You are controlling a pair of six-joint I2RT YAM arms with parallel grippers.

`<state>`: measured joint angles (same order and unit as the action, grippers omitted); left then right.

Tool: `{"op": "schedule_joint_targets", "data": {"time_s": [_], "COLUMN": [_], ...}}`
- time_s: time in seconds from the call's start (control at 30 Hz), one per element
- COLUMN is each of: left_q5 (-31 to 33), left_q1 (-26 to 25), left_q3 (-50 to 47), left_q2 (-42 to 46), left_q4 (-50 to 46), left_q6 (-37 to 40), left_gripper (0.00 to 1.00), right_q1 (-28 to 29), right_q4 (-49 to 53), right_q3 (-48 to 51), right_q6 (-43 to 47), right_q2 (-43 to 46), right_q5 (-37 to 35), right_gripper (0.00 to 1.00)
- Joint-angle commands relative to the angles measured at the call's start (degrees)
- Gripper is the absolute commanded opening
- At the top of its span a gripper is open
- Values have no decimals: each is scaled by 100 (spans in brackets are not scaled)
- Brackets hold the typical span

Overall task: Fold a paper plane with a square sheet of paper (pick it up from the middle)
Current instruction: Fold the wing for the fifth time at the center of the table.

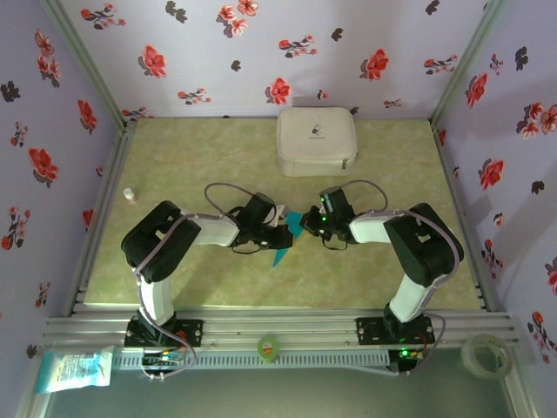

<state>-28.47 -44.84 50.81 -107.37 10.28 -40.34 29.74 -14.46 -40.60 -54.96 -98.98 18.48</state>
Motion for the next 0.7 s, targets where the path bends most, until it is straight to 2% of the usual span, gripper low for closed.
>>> {"op": "schedule_joint_targets", "data": {"time_s": [0.0,0.13,0.27,0.47,0.67], "left_q5": [38,31,18,38,30], "left_q1": [-60,-58,-57,-63,-55], "left_q3": [-316,-340,-328,-385,-396], "left_q2": [-85,-55,-62,-21,-16], "left_q4": [-665,-633,-619,-554,-549], "left_q6": [-113,-138,-141,-152,-167], "left_gripper": [0,0,0,0,0], "right_q1": [15,56,238,410,287], "right_q4": [586,547,343,156,367], "right_q3": [-145,-128,-179,-135,-51], "right_q6": [205,286,249,77,237], "right_q2": [333,771,618,213,-40], "right_q5": [-39,191,521,471,74], "right_gripper": [6,2,2,1,0]}}
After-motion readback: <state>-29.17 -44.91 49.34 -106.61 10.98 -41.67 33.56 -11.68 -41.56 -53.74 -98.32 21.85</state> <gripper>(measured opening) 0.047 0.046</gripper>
